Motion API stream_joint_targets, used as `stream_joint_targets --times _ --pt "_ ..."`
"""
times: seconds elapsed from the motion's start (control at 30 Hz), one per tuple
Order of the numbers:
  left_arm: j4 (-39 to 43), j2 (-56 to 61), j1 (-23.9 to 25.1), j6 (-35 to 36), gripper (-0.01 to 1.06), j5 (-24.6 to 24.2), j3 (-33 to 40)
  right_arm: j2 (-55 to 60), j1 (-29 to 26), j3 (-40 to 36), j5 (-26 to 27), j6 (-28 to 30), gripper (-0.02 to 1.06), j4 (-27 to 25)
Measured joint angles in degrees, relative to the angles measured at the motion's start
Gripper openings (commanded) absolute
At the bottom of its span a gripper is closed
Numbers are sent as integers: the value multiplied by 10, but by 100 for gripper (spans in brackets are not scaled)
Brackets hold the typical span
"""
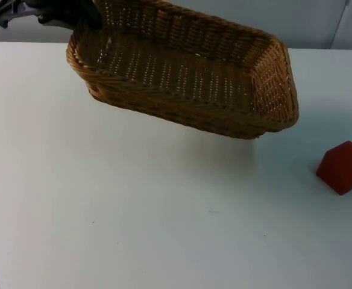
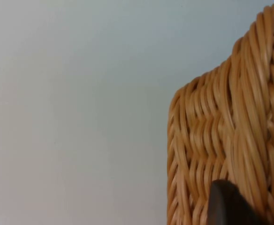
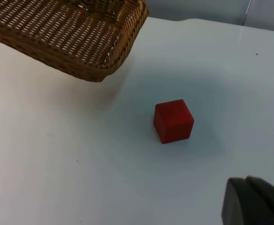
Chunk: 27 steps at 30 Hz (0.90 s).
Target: Pick up the basket with the left hand and place the cube into the basket with the right hand.
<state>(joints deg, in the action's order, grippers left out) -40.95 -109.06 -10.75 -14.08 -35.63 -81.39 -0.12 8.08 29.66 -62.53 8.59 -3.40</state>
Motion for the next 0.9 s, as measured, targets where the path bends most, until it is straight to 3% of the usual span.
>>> stream_joint_targets --times 0.9 --pt "0 0 0 0 0 0 0 0 0 0 0 0 0 0"
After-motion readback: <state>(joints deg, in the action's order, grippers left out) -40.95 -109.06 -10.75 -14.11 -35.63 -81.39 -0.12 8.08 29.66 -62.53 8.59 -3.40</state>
